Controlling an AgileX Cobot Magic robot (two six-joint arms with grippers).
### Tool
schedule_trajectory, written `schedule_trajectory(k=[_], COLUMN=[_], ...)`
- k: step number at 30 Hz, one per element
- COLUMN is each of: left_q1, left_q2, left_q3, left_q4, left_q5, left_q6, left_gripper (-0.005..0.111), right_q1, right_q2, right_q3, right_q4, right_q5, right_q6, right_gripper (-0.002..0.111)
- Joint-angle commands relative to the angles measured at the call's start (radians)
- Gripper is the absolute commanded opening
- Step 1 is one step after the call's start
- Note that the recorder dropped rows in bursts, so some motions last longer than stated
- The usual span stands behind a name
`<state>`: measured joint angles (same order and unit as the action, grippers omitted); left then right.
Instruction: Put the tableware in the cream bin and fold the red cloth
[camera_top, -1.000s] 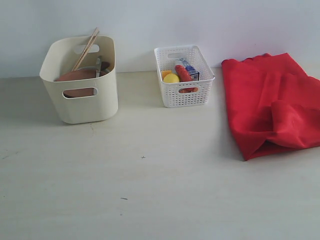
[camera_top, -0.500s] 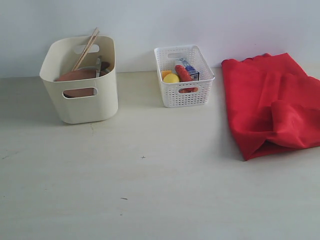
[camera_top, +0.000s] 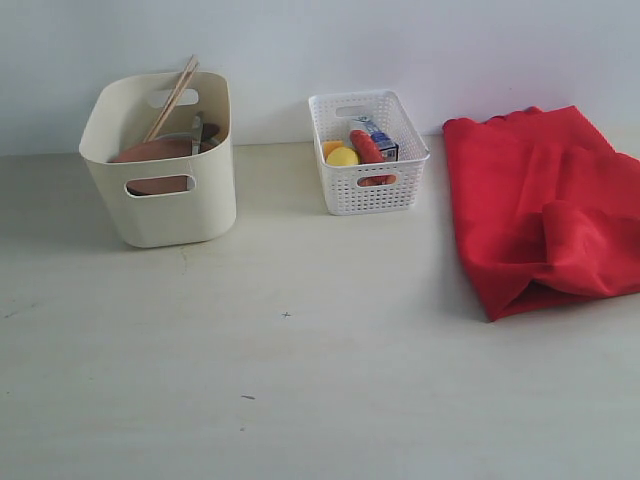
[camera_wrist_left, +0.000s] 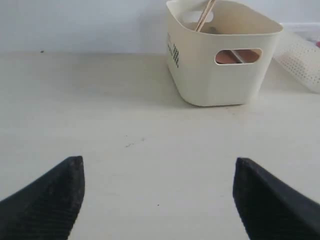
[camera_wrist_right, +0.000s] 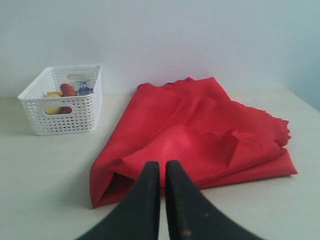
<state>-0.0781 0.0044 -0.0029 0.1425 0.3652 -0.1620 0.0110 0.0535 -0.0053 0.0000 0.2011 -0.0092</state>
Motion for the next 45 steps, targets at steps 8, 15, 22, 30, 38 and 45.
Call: schedule_trajectory(k=[8,15,22,30,38,45], left_q1=[0.15,0.163,0.163,0.163,0.163,0.163], left_q2=[-0.004,-0.004,-0.004,-0.004,-0.004,-0.004], left_q3=[0.003,0.003,0.003,0.003,0.003,0.003], left_q4=[-0.098,-0.067,-0.067,-0.067,-0.067,-0.067], left_q5=[-0.02,-0.015,-0.011,-0.011,-0.011,-0.011], left_q6=[0.05,0.05,0.05,0.051,0.051,0.051], left_gripper=[0.078,0.078,0.078,0.078,0.078,0.078], right_q1=[0.001,0.001,0.001,0.001,0.001,0.001], right_q2=[-0.007,-0.007,-0.007,-0.007,-0.007,-0.007], right_q3=[0.005,0.005,0.005,0.005,0.005,0.005], right_q4=[0.0,0.0,0.0,0.0,0.0,0.0], right_q5=[-0.009,-0.009,-0.009,-0.009,-0.009,-0.009], right_q6=[0.004,0.004,0.004,0.004,0.004,0.004], right_gripper=[0.005,0.005,0.005,0.005,0.005,0.005])
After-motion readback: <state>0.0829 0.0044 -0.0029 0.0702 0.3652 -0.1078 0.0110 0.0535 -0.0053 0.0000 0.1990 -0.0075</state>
